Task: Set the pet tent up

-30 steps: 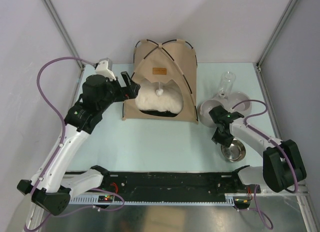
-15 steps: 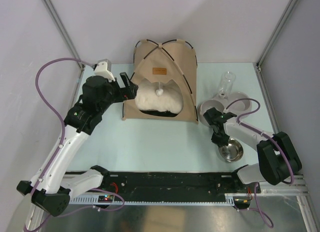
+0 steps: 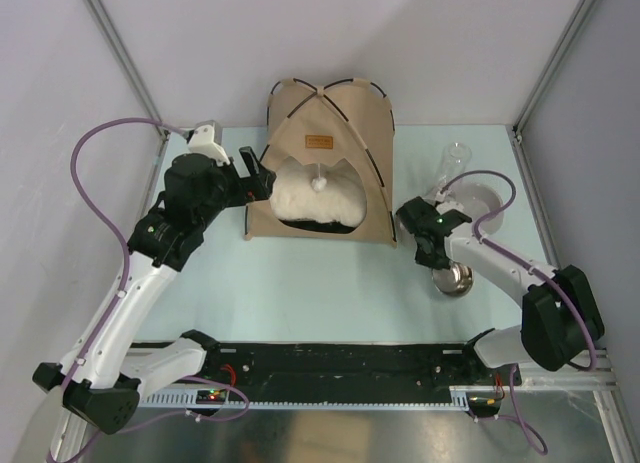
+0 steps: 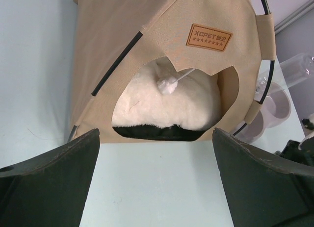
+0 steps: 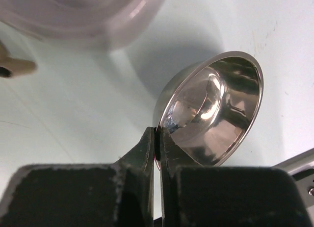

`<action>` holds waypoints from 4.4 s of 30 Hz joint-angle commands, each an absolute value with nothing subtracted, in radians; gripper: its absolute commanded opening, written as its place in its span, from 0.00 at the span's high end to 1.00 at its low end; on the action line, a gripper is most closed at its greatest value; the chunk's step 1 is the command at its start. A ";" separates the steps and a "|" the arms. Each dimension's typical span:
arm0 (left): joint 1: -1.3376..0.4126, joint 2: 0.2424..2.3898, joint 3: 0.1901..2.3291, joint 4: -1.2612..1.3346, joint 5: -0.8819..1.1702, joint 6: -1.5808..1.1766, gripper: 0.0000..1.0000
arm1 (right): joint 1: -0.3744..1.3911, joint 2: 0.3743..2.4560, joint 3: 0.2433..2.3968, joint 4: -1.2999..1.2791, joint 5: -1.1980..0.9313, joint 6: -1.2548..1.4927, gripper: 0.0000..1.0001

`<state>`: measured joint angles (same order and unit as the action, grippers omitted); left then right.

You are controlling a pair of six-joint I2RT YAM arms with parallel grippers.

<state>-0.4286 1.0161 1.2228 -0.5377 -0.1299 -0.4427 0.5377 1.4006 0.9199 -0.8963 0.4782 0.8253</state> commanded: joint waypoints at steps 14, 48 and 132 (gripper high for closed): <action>-0.423 0.978 1.221 -0.520 -0.137 -0.426 0.00 | 0.571 1.364 1.099 -0.593 0.527 0.275 1.00; -0.422 0.971 1.218 -0.519 -0.140 -0.425 0.00 | 0.420 1.599 1.108 -0.364 0.302 0.056 1.00; -0.410 0.896 1.046 -0.584 -0.255 -0.763 0.00 | 0.302 1.417 0.883 -0.405 0.513 0.700 0.98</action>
